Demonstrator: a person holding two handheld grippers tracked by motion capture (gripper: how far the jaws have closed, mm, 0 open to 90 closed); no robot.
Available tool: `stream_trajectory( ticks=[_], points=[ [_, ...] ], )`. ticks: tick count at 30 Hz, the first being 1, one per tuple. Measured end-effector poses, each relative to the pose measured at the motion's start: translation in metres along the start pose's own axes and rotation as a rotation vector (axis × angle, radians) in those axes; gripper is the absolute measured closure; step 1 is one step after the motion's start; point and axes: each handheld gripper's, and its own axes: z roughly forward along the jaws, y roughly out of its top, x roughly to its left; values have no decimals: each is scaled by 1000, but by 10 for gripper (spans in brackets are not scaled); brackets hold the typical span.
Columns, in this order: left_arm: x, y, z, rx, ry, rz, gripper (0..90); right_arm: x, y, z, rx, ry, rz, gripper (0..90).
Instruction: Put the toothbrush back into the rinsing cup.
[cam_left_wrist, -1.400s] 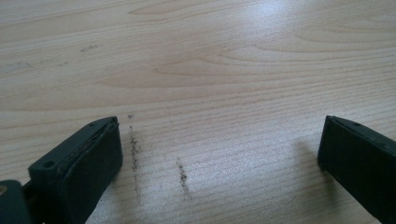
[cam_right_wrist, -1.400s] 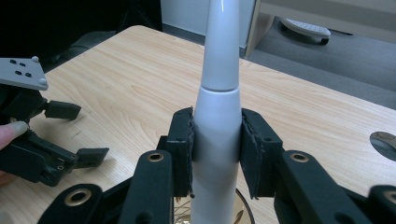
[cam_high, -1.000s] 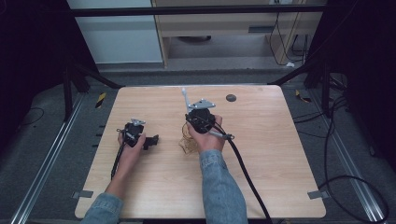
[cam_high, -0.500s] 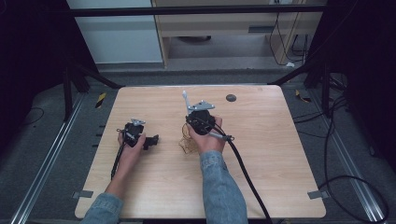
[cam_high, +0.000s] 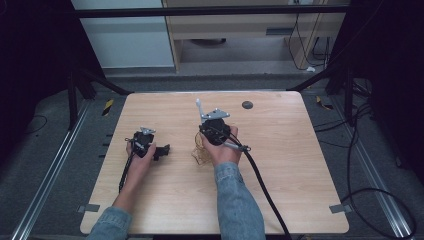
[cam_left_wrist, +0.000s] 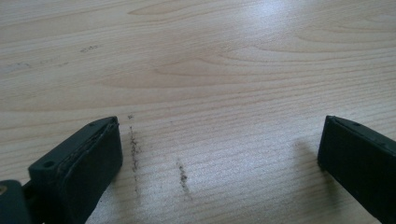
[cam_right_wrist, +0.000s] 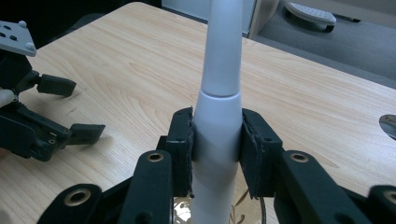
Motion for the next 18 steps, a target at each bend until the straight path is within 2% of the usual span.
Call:
stream_trajectory(
  ticks=[18],
  points=[
    [0,0,0,0,0,0,0,1,-1,3,20,8,3,671]
  ],
)
